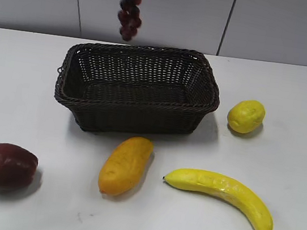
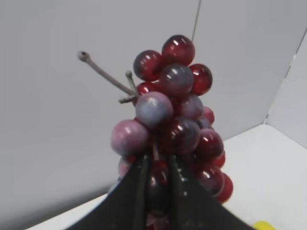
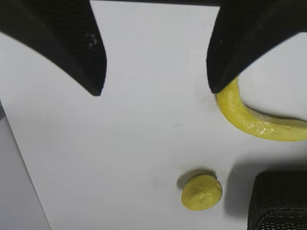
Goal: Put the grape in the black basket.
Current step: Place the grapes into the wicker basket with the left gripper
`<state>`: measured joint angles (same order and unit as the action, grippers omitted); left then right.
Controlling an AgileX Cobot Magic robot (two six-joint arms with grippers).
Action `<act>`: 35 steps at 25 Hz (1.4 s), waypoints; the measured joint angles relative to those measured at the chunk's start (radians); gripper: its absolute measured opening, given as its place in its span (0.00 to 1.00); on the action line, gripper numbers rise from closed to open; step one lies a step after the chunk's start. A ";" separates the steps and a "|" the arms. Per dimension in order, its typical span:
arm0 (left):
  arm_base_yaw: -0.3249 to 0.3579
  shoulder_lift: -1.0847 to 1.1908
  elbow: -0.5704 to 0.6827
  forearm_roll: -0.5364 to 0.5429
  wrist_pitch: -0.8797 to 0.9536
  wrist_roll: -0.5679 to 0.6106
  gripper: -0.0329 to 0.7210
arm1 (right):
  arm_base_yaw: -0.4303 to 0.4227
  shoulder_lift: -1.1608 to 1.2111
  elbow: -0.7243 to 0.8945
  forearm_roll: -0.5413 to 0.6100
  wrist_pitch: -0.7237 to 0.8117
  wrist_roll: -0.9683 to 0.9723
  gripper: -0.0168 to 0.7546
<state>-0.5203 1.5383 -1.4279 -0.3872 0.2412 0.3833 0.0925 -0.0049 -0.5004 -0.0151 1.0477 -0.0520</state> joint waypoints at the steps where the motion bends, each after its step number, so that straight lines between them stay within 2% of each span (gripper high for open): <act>1: -0.011 0.017 0.000 0.000 0.002 0.000 0.13 | 0.000 0.000 0.000 0.000 0.000 0.000 0.67; 6: -0.035 0.094 0.000 -0.005 0.018 0.000 0.13 | 0.000 0.000 0.000 0.000 0.000 0.000 0.67; 35: -0.035 0.470 -0.003 -0.010 0.226 0.000 0.13 | 0.000 0.000 0.000 0.000 0.000 0.000 0.67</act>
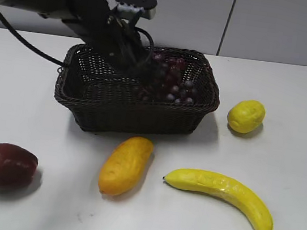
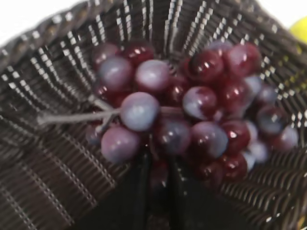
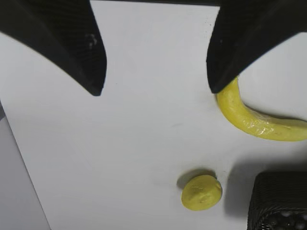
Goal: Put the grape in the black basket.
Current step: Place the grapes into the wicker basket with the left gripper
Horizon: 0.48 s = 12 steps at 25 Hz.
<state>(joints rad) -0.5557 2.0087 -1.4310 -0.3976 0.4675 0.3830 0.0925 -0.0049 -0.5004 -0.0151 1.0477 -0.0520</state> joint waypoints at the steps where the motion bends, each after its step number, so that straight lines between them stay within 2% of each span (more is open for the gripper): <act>1: 0.000 0.008 -0.001 0.000 0.018 0.000 0.13 | 0.000 0.000 0.000 0.000 0.000 0.000 0.67; 3: 0.000 0.024 -0.001 0.001 0.057 0.000 0.16 | 0.000 0.000 0.000 0.000 0.000 0.000 0.67; 4: 0.000 0.029 -0.001 0.002 0.077 0.000 0.20 | 0.000 0.000 0.000 0.000 0.000 0.000 0.67; 6: 0.000 0.035 -0.001 0.003 0.099 0.001 0.33 | 0.000 0.000 0.000 0.000 0.000 0.000 0.67; 9: 0.000 0.036 -0.001 0.004 0.106 0.000 0.61 | 0.000 0.000 0.000 0.000 0.000 0.000 0.67; 12: 0.002 0.031 -0.001 0.010 0.106 0.001 0.75 | 0.000 0.000 0.000 0.000 0.000 0.000 0.67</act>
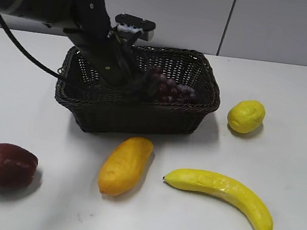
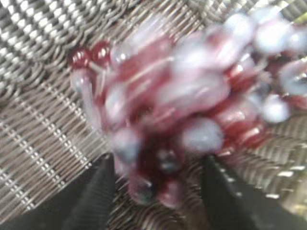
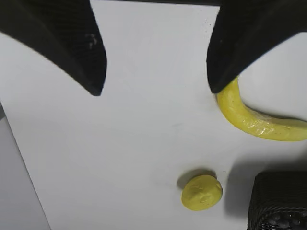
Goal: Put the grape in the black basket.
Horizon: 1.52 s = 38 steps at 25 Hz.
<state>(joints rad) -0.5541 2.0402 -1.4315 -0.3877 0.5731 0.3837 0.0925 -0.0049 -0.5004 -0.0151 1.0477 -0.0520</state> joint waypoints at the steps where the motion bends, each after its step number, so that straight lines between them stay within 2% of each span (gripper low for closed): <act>1: 0.000 -0.006 0.000 0.000 0.001 0.000 0.76 | 0.000 0.000 0.000 0.000 0.000 0.000 0.67; 6: 0.011 -0.076 -0.001 -0.001 0.002 -0.005 0.79 | 0.000 0.000 0.000 0.000 0.000 0.000 0.67; 15: 0.106 -0.220 -0.002 -0.005 0.005 -0.013 0.79 | 0.000 0.000 0.000 0.000 0.000 0.000 0.67; 23: 0.216 -0.340 -0.003 -0.019 0.046 -0.046 0.73 | 0.000 0.000 0.000 0.000 0.000 0.000 0.67; 29: 0.349 -0.367 -0.003 -0.015 0.195 -0.098 0.72 | 0.000 0.000 0.000 0.000 0.000 0.000 0.67; 34: 0.456 -0.367 -0.003 0.083 0.366 -0.118 0.71 | 0.000 0.000 0.000 0.000 0.000 0.000 0.67; 38: 0.494 -0.367 -0.003 0.260 0.512 -0.188 0.71 | 0.000 0.000 0.000 0.000 0.000 0.000 0.67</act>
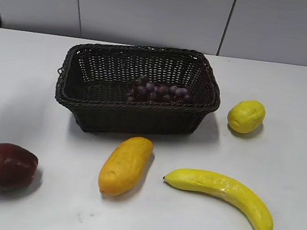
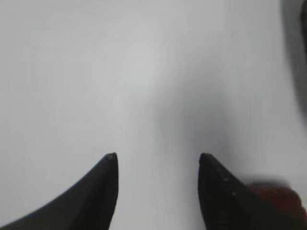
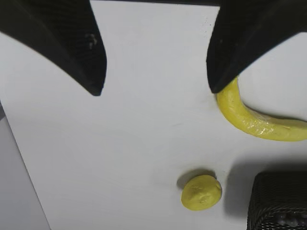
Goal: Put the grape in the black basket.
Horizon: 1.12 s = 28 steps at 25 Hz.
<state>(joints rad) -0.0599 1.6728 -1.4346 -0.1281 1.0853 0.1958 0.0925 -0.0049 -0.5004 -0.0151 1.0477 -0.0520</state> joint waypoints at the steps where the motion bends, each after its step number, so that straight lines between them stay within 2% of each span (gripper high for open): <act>1: 0.003 0.000 0.000 0.051 0.043 -0.024 0.71 | 0.000 0.000 0.000 0.000 0.000 0.000 0.67; 5: 0.004 -0.001 0.000 0.154 0.122 -0.080 0.70 | 0.000 0.000 0.000 0.000 0.000 0.000 0.67; 11: 0.004 -0.058 0.043 0.128 0.127 -0.107 0.70 | 0.000 0.000 0.000 0.000 0.000 0.000 0.67; 28: 0.004 -0.410 0.543 0.114 0.105 -0.109 0.69 | 0.000 0.000 0.000 0.000 0.000 0.000 0.67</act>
<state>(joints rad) -0.0562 1.2632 -0.8917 -0.0137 1.1901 0.0863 0.0925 -0.0049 -0.5004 -0.0151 1.0477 -0.0520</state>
